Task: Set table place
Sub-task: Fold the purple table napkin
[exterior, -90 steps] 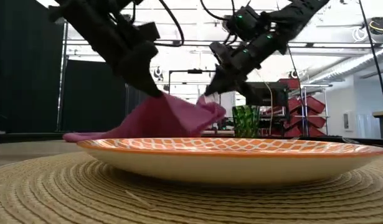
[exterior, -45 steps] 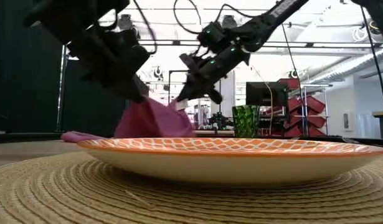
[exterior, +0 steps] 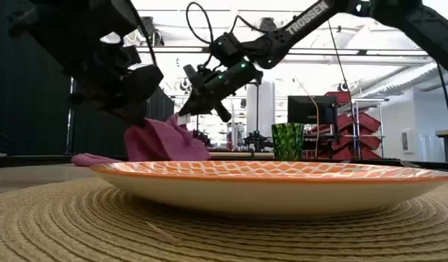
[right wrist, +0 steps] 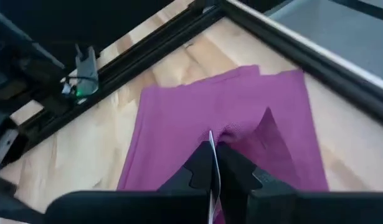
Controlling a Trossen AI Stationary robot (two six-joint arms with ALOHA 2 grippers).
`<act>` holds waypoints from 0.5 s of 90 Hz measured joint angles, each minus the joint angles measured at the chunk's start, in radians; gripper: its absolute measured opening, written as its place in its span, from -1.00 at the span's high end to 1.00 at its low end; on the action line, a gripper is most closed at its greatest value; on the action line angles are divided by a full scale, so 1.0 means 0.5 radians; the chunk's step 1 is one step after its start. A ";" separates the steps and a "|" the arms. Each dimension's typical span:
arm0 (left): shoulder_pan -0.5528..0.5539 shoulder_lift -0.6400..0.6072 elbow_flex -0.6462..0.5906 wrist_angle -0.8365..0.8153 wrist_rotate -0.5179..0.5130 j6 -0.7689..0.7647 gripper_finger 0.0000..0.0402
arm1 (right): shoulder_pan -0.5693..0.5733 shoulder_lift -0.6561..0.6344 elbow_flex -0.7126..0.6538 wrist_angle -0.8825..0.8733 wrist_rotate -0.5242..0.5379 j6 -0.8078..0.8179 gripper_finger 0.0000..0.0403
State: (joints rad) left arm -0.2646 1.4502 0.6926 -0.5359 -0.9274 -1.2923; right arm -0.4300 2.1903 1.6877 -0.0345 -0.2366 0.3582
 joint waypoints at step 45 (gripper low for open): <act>-0.039 -0.837 -0.070 -0.611 -0.385 0.091 1.00 | -0.072 0.067 0.034 0.176 -0.169 0.046 1.00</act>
State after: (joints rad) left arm -0.2842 1.0316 0.6576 -0.8416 -1.1197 -1.2467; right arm -0.4660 2.2238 1.7046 0.0535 -0.3210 0.3813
